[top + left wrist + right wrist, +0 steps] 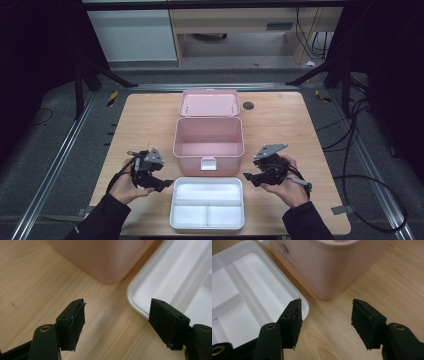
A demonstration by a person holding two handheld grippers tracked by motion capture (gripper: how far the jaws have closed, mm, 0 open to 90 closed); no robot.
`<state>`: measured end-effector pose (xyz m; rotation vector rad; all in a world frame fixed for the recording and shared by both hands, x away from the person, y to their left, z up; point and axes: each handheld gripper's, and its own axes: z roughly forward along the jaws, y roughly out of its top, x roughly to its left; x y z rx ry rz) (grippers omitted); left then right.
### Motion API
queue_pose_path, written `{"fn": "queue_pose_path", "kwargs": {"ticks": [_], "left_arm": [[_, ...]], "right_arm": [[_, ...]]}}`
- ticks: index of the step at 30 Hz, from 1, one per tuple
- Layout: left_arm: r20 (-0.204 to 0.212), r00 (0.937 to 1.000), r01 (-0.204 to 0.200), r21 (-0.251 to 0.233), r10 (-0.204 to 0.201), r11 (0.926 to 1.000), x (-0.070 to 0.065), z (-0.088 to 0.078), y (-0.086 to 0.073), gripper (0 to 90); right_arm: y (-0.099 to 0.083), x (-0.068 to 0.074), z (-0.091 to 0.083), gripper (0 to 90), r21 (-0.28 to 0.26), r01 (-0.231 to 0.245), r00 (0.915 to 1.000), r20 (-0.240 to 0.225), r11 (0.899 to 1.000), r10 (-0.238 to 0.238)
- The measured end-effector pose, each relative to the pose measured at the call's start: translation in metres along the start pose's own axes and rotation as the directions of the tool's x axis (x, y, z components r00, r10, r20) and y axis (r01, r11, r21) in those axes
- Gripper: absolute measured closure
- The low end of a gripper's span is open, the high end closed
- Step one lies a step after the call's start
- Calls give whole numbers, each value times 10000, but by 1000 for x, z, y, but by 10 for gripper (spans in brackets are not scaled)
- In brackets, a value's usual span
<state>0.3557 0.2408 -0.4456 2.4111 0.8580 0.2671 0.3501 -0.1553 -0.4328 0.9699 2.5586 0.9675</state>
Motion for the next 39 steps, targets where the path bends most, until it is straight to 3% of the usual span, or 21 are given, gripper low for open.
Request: {"fn": "queue_pose_path", "kwargs": {"ticks": [2, 3, 8, 10, 12, 13, 20, 25, 28, 39], "left_arm": [[-454, 9984, 338, -211, -347, 9992, 7, -4, -2, 273], [-602, 9951, 752, -453, -779, 9961, 13, -7, -5, 270], [-1038, 9783, 1703, -895, -1793, 9813, 27, -11, -14, 247], [-1076, 9765, 1768, -960, -1868, 9796, 30, -11, -15, 240], [-1264, 9696, 1974, -1030, -2097, 9749, 32, -10, -18, 238], [-1435, 9648, 2060, -1098, -2206, 9724, 34, -10, -19, 233], [-1572, 9576, 2237, -1221, -2414, 9670, 37, -8, -22, 233], [-1634, 9529, 2359, -1308, -2556, 9629, 40, -10, -24, 230], [-1596, 9515, 2434, -1317, -2628, 9610, 41, -11, -25, 230], [-1580, 9521, 2418, -1346, -2617, 9609, 41, -12, -25, 230]], "right_arm": [[-4, -8, -4, 385, -53, -298, 9990, 338, 9995, 300], [-6, -12, -6, 367, -39, -513, 9971, 568, 9987, 515], [-18, -27, -11, 317, -107, -1216, 9847, 1245, 9925, 1220], [-23, -32, -14, 297, -85, -1380, 9798, 1449, 9904, 1378], [-26, -35, -15, 285, -96, -1475, 9773, 1521, 9890, 1473], [-32, -40, -17, 272, -83, -1693, 9701, 1751, 9855, 1681], [-52, -53, -23, 223, 209, -2258, 9468, 2400, 9739, 2144], [-63, -57, -27, 189, 395, -2532, 9365, 2607, 9666, 2346], [-74, -58, -29, 156, 828, -2770, 9286, 2791, 9573, 2446], [-93, -60, -27, 100, 1520, -3131, 9237, 2781, 9375, 2635]]}}
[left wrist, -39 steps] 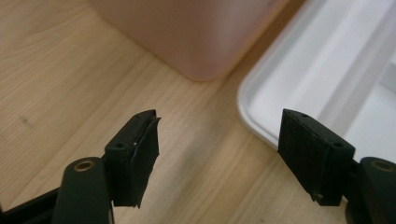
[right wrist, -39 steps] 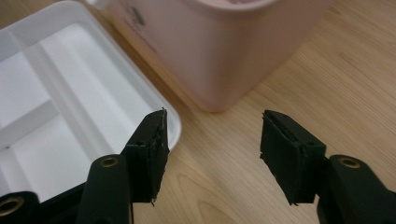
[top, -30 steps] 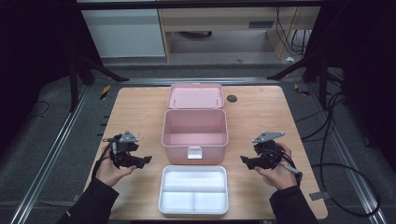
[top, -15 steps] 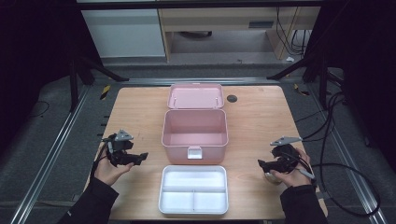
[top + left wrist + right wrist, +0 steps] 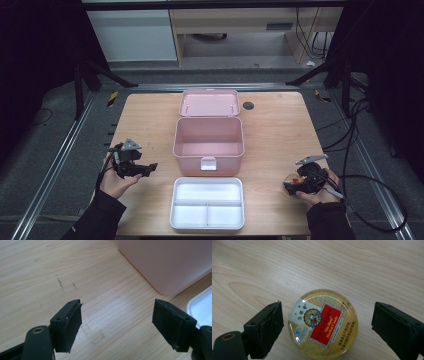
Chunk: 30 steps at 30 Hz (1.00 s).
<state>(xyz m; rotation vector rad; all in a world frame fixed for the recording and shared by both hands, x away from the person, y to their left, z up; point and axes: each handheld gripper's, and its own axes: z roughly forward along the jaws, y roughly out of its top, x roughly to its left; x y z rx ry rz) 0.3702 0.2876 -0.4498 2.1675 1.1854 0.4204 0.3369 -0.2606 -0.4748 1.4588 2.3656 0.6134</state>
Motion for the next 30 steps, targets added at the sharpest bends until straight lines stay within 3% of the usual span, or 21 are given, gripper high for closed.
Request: {"fn": "queue_pose_path", "kwargs": {"ticks": [10, 17, 24, 30], "left_arm": [[99, 9999, -56, 96, 55, 9999, -1, 2, 0, 247], [161, 9998, -111, 198, 107, 9997, -1, 3, 0, 280], [45, 9996, 273, 282, -275, 9992, 4, 5, -2, 392], [-348, 9992, 197, 315, -186, 9993, 7, 4, -2, 444]], "right_arm": [[-1, 3, 9, 93, 659, 188, 9998, -70, 9976, -183], [-2, 1, 17, 149, 1122, 188, 9997, -195, 9935, -167], [1, 0, 19, 200, 1245, 71, 9997, -241, 9922, -41], [2, -1, 18, 204, 1092, 70, 10000, -57, 9940, -64]]}}
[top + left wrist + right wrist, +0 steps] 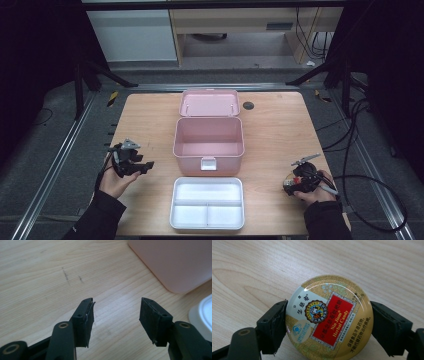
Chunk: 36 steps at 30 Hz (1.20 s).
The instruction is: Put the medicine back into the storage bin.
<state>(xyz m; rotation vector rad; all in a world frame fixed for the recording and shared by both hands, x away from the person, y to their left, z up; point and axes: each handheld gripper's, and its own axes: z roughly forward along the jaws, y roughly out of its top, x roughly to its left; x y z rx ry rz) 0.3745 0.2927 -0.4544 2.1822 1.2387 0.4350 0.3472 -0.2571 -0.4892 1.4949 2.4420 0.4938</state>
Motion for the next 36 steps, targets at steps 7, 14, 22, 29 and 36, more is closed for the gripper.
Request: {"fn": "queue_pose_path", "kwargs": {"ticks": [7, 14, 22, 29, 36], "left_arm": [[77, 9999, -108, -163, 109, 9998, -1, 1, 0, 466], [-67, 10000, 28, -162, -30, 9999, 2, 0, -1, 492], [-60, 9999, 113, -22, -114, 9999, 4, 0, -2, 541], [-8, 9999, 168, 63, -167, 9998, 5, 0, -2, 539], [87, 9999, 129, 207, -130, 9997, 4, 1, -2, 538]], "right_arm": [[5, 0, -14, 205, -550, 24, 10000, -8, 9985, -25], [15, 7, -22, 205, -737, 328, 9990, -274, 9967, -349], [28, 11, -39, 205, -996, 618, 9967, -456, 9931, -666], [47, 12, -63, 205, -1636, 827, 9949, -441, 9831, -910], [72, 19, -84, 205, -2117, 1109, 9910, -502, 9710, -1241]]}}
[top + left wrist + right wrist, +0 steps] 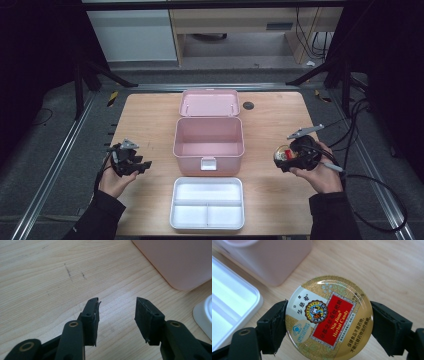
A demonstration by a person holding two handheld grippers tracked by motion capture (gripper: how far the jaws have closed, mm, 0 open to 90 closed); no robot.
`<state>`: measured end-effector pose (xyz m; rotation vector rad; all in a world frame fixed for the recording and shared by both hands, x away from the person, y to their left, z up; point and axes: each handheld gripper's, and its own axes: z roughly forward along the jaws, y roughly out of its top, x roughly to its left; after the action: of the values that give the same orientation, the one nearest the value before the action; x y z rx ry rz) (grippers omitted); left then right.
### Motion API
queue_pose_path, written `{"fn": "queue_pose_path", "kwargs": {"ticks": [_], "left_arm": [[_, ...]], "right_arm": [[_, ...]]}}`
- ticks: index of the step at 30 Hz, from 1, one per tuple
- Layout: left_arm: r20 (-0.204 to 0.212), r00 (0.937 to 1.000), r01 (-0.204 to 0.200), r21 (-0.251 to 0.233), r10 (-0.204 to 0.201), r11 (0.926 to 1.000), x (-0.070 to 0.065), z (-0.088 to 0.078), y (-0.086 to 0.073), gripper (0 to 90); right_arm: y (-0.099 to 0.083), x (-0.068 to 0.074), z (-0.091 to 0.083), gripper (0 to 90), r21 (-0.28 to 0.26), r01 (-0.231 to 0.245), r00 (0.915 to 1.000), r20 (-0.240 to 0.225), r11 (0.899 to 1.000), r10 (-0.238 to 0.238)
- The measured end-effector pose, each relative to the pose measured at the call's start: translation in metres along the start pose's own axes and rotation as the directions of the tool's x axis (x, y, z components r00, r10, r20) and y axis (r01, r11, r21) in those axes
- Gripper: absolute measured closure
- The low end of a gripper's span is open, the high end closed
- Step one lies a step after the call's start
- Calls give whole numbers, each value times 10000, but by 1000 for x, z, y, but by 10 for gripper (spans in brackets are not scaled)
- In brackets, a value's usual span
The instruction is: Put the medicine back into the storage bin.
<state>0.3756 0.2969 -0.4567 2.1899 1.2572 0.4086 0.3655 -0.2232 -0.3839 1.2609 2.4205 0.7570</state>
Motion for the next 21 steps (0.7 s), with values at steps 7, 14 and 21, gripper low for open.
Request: {"fn": "queue_pose_path", "kwargs": {"ticks": [7, 14, 21], "left_arm": [[-8, 10000, 73, -30, -73, 10000, 1, -1, 0, 541], [-39, 9998, 200, -155, -201, 9997, 2, -3, 0, 573], [-28, 9996, 287, -223, -288, 9993, 3, -4, 0, 581]], "right_arm": [[32, 6, -9, 205, -345, 342, 9992, -172, 9988, -348], [62, 13, -12, 205, -546, 613, 9975, -323, 9966, -631], [91, 22, -10, 205, -676, 933, 9940, -501, 9933, -968]]}}
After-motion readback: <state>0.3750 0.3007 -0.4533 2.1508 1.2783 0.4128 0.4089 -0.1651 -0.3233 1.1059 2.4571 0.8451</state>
